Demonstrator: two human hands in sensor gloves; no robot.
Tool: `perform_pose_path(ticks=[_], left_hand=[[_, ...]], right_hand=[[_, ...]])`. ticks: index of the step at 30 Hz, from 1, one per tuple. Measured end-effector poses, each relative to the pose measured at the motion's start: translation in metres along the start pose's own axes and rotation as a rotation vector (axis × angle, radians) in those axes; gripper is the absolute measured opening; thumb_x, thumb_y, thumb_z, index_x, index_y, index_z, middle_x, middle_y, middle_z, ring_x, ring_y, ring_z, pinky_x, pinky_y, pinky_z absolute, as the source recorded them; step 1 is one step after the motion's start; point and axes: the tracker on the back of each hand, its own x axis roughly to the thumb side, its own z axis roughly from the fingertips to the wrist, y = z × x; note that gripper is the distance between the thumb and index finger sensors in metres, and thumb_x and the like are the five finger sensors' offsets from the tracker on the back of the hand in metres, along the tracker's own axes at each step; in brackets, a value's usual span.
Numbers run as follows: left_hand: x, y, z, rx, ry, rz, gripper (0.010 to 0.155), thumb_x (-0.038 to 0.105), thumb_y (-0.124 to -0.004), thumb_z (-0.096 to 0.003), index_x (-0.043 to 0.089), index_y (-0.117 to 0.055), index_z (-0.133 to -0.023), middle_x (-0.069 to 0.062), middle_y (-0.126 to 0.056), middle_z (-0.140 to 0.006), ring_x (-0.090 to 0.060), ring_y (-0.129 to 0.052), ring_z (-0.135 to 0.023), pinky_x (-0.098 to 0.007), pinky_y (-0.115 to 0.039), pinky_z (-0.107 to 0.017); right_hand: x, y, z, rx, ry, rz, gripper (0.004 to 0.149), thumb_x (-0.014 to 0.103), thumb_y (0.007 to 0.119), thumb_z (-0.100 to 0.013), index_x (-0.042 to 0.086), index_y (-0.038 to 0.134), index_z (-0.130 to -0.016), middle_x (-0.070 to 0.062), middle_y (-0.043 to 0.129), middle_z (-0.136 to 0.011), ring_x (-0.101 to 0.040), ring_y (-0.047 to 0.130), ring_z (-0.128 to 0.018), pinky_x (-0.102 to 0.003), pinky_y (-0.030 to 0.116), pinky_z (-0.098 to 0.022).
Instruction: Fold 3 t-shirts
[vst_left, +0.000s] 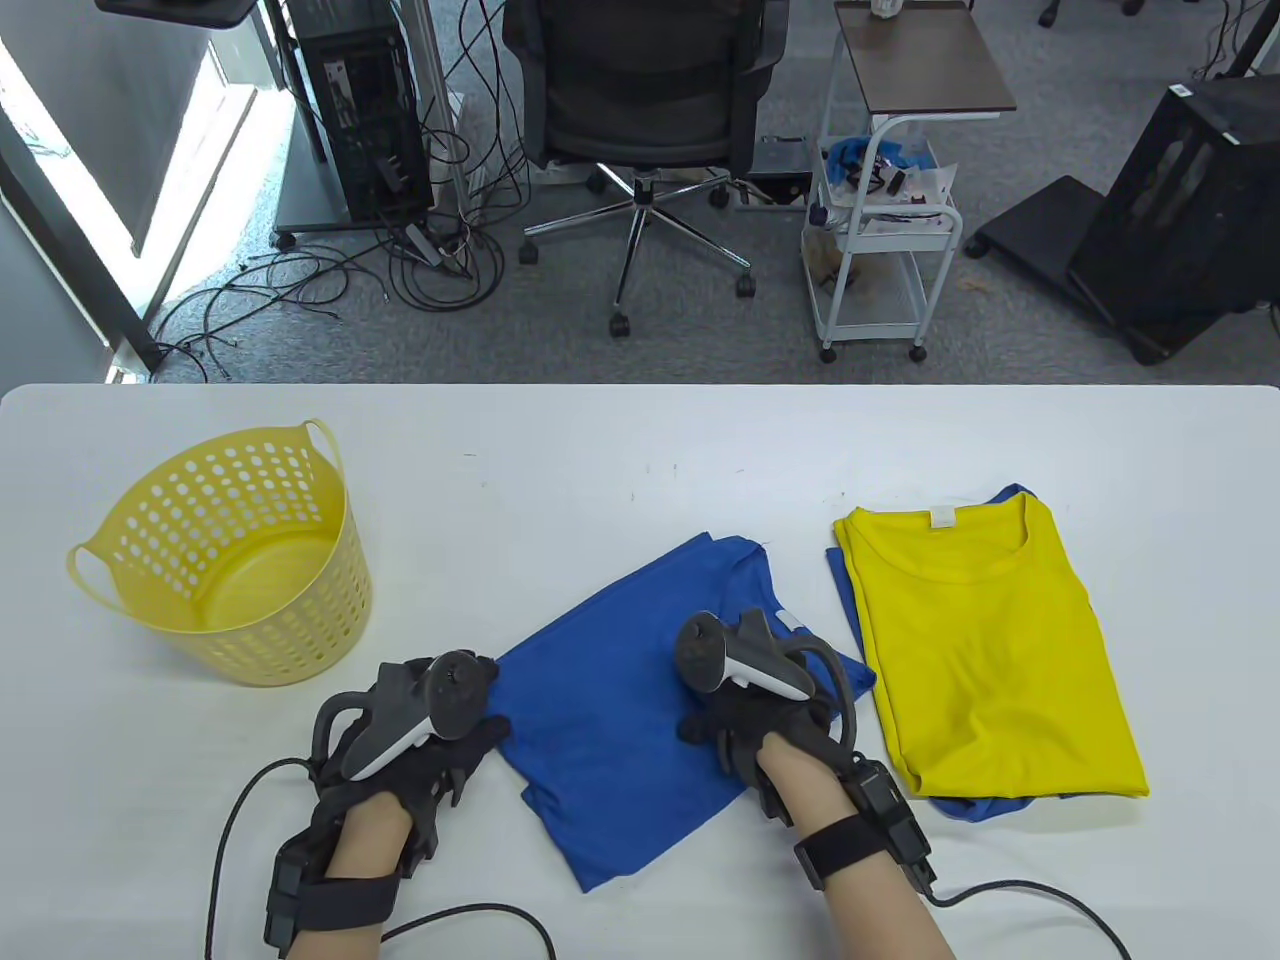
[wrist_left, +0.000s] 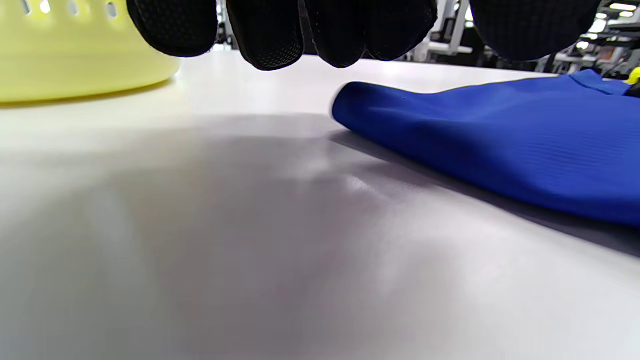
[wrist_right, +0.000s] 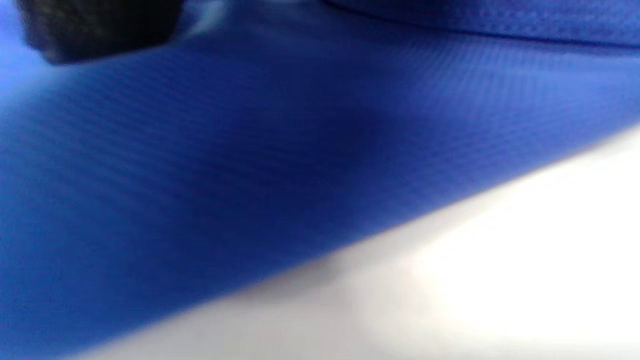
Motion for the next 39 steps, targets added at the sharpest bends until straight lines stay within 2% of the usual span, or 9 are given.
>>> perform_pose_path(ticks=[6, 15, 18, 21, 23, 30, 33, 36, 39], left_hand=[[0.003, -0.017, -0.008, -0.113, 0.028, -0.04, 0.069, 0.062, -0.067, -0.0398, 0.035, -0.06, -0.102, 0.004, -0.063, -0.107, -0.027, -0.064, -0.099, -0.052, -0.065, -0.07], [0.014, -0.019, -0.01, -0.081, 0.042, -0.054, 0.067, 0.062, -0.065, -0.04, 0.034, -0.061, -0.101, 0.004, -0.062, -0.106, -0.029, -0.063, -0.099, -0.052, -0.066, -0.069], [0.014, -0.019, -0.01, -0.074, 0.05, -0.05, 0.067, 0.062, -0.065, -0.04, 0.034, -0.062, -0.1, 0.004, -0.063, -0.106, -0.027, -0.064, -0.099, -0.051, -0.067, -0.069], [0.014, -0.019, -0.009, -0.104, 0.078, -0.014, 0.068, 0.063, -0.063, -0.04, 0.034, -0.06, -0.101, 0.004, -0.06, -0.107, -0.027, -0.061, -0.1, -0.051, -0.067, -0.069], [0.013, -0.02, -0.01, -0.117, 0.091, 0.005, 0.069, 0.064, -0.063, -0.04, 0.034, -0.058, -0.102, 0.004, -0.059, -0.108, -0.026, -0.059, -0.101, -0.051, -0.067, -0.069], [0.019, -0.021, -0.014, -0.112, 0.127, -0.014, 0.075, 0.066, -0.061, -0.0392, 0.031, -0.053, -0.105, 0.0, -0.054, -0.11, -0.028, -0.056, -0.102, -0.05, -0.067, -0.07], [0.022, -0.018, -0.019, -0.152, 0.165, 0.048, 0.077, 0.067, -0.059, -0.0387, 0.029, -0.054, -0.105, -0.001, -0.052, -0.111, -0.032, -0.054, -0.102, -0.051, -0.066, -0.072], [0.029, -0.015, -0.027, -0.207, 0.219, 0.124, 0.079, 0.068, -0.059, -0.0386, 0.027, -0.052, -0.106, -0.002, -0.049, -0.112, -0.038, -0.049, -0.102, -0.053, -0.063, -0.073], [0.039, -0.013, -0.038, -0.174, 0.263, 0.136, 0.08, 0.068, -0.058, -0.0384, 0.026, -0.053, -0.106, -0.003, -0.049, -0.111, -0.039, -0.049, -0.102, -0.053, -0.062, -0.073]], right_hand=[[0.008, -0.002, 0.006, 0.093, -0.048, 0.061, 0.077, 0.027, 0.085, -0.036, 0.037, 0.04, -0.098, -0.017, 0.023, -0.109, -0.051, 0.034, -0.093, -0.066, 0.039, -0.067], [0.036, -0.001, 0.011, 0.076, -0.144, 0.193, 0.07, 0.011, 0.086, -0.037, 0.048, 0.051, -0.086, -0.006, 0.028, -0.11, -0.048, 0.035, -0.096, -0.065, 0.039, -0.069], [0.034, -0.008, 0.018, 0.02, -0.15, 0.211, 0.069, 0.017, 0.086, -0.038, 0.046, 0.051, -0.089, -0.008, 0.029, -0.111, -0.047, 0.037, -0.097, -0.065, 0.039, -0.069], [0.01, -0.036, 0.03, -0.194, -0.106, -0.006, 0.063, 0.024, 0.084, -0.041, 0.042, 0.052, -0.093, -0.013, 0.042, -0.109, -0.046, 0.048, -0.094, -0.065, 0.043, -0.068], [-0.011, -0.047, 0.037, -0.299, -0.029, -0.12, 0.064, 0.033, 0.083, -0.041, 0.031, 0.055, -0.099, -0.017, 0.054, -0.105, -0.047, 0.057, -0.091, -0.065, 0.049, -0.066], [-0.056, -0.018, 0.024, -0.15, 0.228, -0.101, 0.068, 0.046, 0.075, -0.042, 0.011, 0.062, -0.098, -0.02, 0.069, -0.096, -0.048, 0.071, -0.08, -0.064, 0.058, -0.06], [-0.063, -0.008, 0.019, -0.096, 0.239, -0.133, 0.069, 0.049, 0.072, -0.042, 0.009, 0.062, -0.097, -0.02, 0.067, -0.093, -0.047, 0.07, -0.077, -0.063, 0.057, -0.06], [-0.058, -0.008, 0.019, -0.132, 0.22, -0.142, 0.069, 0.05, 0.072, -0.042, 0.008, 0.065, -0.095, -0.021, 0.069, -0.091, -0.048, 0.071, -0.076, -0.063, 0.058, -0.059], [-0.051, -0.006, 0.019, -0.158, 0.233, -0.105, 0.071, 0.051, 0.072, -0.041, 0.006, 0.064, -0.095, -0.022, 0.069, -0.091, -0.048, 0.071, -0.075, -0.063, 0.058, -0.059]])
